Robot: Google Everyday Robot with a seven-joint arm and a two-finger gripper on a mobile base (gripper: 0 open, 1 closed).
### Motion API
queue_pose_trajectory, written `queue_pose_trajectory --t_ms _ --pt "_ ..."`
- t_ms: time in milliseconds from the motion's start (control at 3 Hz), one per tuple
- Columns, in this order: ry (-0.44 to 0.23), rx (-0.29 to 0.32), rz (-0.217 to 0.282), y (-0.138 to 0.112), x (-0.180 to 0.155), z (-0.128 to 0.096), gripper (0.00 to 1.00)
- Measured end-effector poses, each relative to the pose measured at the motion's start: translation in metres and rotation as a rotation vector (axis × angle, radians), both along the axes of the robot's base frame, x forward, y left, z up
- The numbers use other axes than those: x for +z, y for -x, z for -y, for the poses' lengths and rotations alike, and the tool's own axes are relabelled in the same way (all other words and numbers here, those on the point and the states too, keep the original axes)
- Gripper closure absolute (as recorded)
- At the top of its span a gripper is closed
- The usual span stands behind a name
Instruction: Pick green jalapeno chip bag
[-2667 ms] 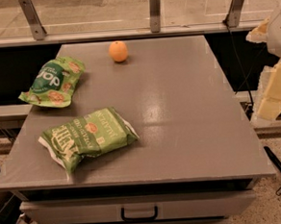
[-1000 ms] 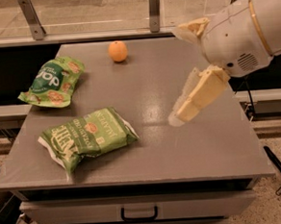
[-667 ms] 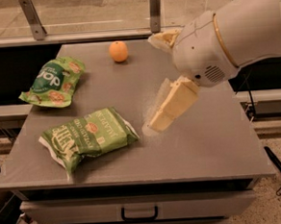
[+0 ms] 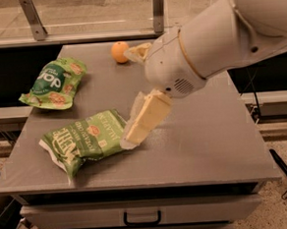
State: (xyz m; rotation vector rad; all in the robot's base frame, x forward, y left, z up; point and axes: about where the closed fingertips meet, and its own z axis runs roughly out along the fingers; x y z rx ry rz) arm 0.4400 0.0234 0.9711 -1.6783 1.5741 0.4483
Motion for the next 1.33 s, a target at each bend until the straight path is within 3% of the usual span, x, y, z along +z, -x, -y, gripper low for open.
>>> queue_pose_trajectory --t_ms 333,667,1333 --pt "-0.039 0.074 -0.051 0.004 -0.029 -0.034 0.00" --pt "-0.069 0.110 -0.087 0.008 -0.055 -0.053 0.00" --pt "-0.085 0.136 -0.093 -0.012 -0.096 -0.082 0.00"
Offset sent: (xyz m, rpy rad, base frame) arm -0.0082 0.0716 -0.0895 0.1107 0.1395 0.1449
